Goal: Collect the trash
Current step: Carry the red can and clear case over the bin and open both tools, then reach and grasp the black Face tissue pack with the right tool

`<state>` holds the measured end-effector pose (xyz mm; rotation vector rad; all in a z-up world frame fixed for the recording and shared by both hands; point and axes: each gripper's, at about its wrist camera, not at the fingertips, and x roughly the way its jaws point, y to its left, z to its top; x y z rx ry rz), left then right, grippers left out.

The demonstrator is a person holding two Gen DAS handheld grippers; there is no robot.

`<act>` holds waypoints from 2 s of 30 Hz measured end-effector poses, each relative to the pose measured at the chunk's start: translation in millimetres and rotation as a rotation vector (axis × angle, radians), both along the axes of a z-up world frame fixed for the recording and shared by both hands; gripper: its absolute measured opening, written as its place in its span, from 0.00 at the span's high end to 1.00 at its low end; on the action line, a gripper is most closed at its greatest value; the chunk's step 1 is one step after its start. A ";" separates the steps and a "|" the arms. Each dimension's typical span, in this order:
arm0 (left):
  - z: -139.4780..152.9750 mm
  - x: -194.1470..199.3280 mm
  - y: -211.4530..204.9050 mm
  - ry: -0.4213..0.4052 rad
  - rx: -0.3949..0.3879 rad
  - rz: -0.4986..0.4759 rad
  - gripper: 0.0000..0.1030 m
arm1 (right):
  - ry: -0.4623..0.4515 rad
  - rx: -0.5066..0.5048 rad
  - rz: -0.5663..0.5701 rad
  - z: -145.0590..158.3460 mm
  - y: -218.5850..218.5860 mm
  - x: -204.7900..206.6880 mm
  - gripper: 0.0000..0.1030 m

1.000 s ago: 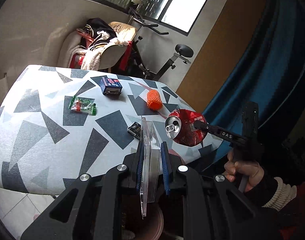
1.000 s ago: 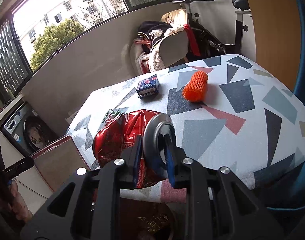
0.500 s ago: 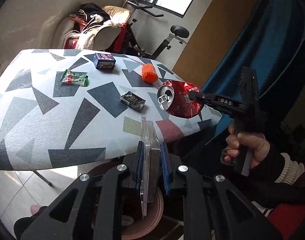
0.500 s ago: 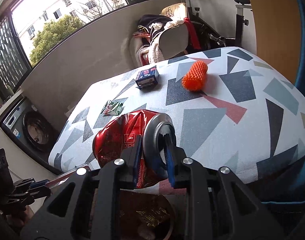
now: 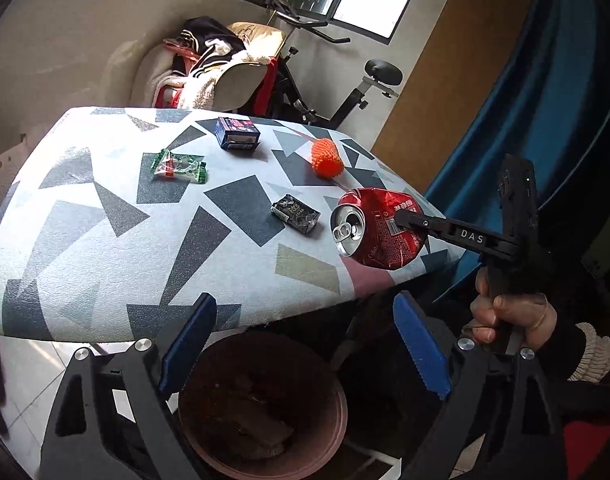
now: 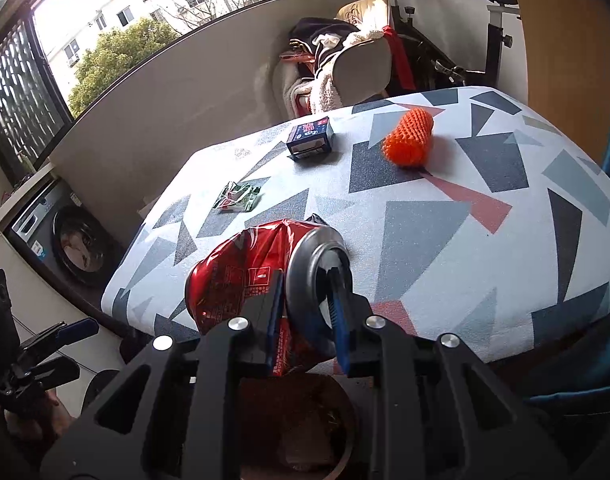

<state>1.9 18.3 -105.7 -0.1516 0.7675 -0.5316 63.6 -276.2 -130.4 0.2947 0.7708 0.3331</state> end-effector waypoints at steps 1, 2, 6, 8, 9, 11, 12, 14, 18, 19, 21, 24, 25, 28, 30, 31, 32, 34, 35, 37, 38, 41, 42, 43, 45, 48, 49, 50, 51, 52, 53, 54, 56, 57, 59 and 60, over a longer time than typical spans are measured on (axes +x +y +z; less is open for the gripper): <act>2.6 -0.5 1.5 -0.008 0.017 0.018 0.09 | 0.006 -0.004 0.015 -2.6 4.5 -2.2 0.76; 4.7 -1.6 3.1 -0.018 0.029 0.033 0.07 | 0.011 -0.008 0.025 -4.9 7.5 -3.7 0.76; 11.9 -4.7 8.5 -0.049 0.077 0.089 0.06 | 0.046 -0.025 0.086 -18.4 26.5 -14.1 0.76; 13.0 -4.7 11.3 -0.052 0.109 0.117 0.06 | 0.067 -0.032 0.119 -26.0 36.9 -18.9 0.76; 12.9 -4.1 12.4 -0.051 0.121 0.128 0.06 | 0.076 -0.038 0.136 -29.6 42.3 -21.1 0.76; 11.1 -3.6 16.4 -0.046 0.132 0.151 0.06 | 0.099 -0.049 0.176 -37.9 55.3 -26.5 0.76; 10.2 -3.1 18.7 -0.041 0.132 0.161 0.06 | 0.110 -0.050 0.194 -41.9 60.9 -28.5 0.76; 7.4 -2.2 23.8 -0.025 0.130 0.184 0.06 | 0.133 -0.059 0.232 -49.7 73.1 -32.6 0.76; 1.6 -1.7 32.1 0.006 0.120 0.214 0.06 | 0.144 -0.099 0.305 -57.5 94.1 -40.0 0.76; 0.4 -2.3 33.4 0.010 0.116 0.218 0.06 | 0.145 -0.105 0.316 -58.1 97.2 -40.5 0.76; -1.4 -2.5 35.2 0.015 0.112 0.223 0.06 | 0.151 -0.105 0.324 -59.6 99.0 -40.3 0.76; -4.4 -2.4 35.5 0.024 0.110 0.229 0.06 | 0.174 -0.103 0.321 -64.5 98.5 -38.0 0.76; -5.6 -2.2 35.4 0.028 0.109 0.230 0.06 | 0.181 -0.102 0.319 -66.2 98.1 -37.7 0.76; -8.4 -2.4 35.1 0.037 0.106 0.231 0.06 | 0.197 -0.100 0.316 -69.9 97.0 -36.6 0.75; -10.1 -2.5 34.9 0.041 0.105 0.230 0.06 | 0.202 -0.101 0.320 -71.4 97.9 -36.1 0.75; -10.7 -2.2 34.8 0.043 0.104 0.229 0.06 | 0.205 -0.102 0.323 -72.2 98.5 -36.4 0.75; -11.6 -2.0 34.4 0.045 0.104 0.228 0.06 | 0.208 -0.105 0.325 -72.9 99.2 -36.5 0.75; -12.8 -1.5 33.0 0.050 0.107 0.228 0.06 | 0.211 -0.109 0.330 -74.1 100.1 -36.8 0.73; -13.5 -1.5 32.7 0.051 0.109 0.229 0.06 | 0.211 -0.111 0.329 -74.4 100.3 -36.3 0.73; -14.8 -1.8 32.7 0.053 0.111 0.231 0.06 | 0.212 -0.129 0.321 -75.2 101.3 -35.9 0.59; -15.2 -1.5 32.7 0.055 0.112 0.233 0.06 | 0.212 -0.141 0.314 -75.2 101.5 -35.8 0.44; -16.4 -1.5 34.6 0.058 0.113 0.242 0.06 | 0.203 -0.173 0.283 -74.6 99.5 -36.3 0.23; -16.6 -1.5 35.1 0.059 0.114 0.245 0.06 | 0.202 -0.176 0.276 -74.4 98.4 -35.7 0.13; -16.9 -1.7 35.6 0.059 0.115 0.248 0.06 | 0.200 -0.181 0.264 -73.8 96.7 -35.2 0.10; -17.0 -2.0 36.6 0.058 0.117 0.252 0.06 | 0.190 -0.192 0.243 -72.6 94.1 -35.0 0.06; -17.1 -3.6 37.1 0.046 0.127 0.262 0.06 | 0.189 -0.198 0.227 -71.7 91.0 -33.1 0.06; -17.2 -4.7 36.4 0.037 0.145 0.270 0.06 | 0.195 -0.194 0.229 -72.0 90.3 -32.4 0.06; -17.6 -5.0 35.4 0.031 0.164 0.276 0.06 | 0.202 -0.197 0.226 -72.3 89.9 -32.0 0.06; -18.1 -4.7 34.7 0.028 0.179 0.280 0.06 | 0.198 -0.206 0.219 -72.0 89.7 -31.7 0.06; -18.8 -4.7 34.7 0.027 0.188 0.281 0.06 | 0.186 -0.213 0.213 -71.1 89.3 -31.9 0.06; -19.5 -4.4 35.0 0.029 0.191 0.280 0.06 | 0.176 -0.216 0.210 -69.9 88.6 -32.0 0.06; -20.4 -3.8 35.4 0.034 0.193 0.280 0.06 | 0.167 -0.216 0.207 -68.6 88.0 -31.5 0.06; -22.3 -2.6 36.0 0.042 0.203 0.287 0.06 | 0.157 -0.210 0.196 -66.3 85.2 -29.8 0.06; -22.8 -2.3 36.2 0.038 0.211 0.290 0.06 | 0.155 -0.202 0.183 -64.5 82.6 -27.6 0.06; -23.7 -1.3 36.5 0.030 0.229 0.300 0.06 | 0.147 -0.187 0.161 -60.9 76.7 -22.7 0.06; -24.3 -0.3 36.7 0.029 0.237 0.304 0.06 | 0.137 -0.189 0.146 -58.8 73.7 -20.4 0.05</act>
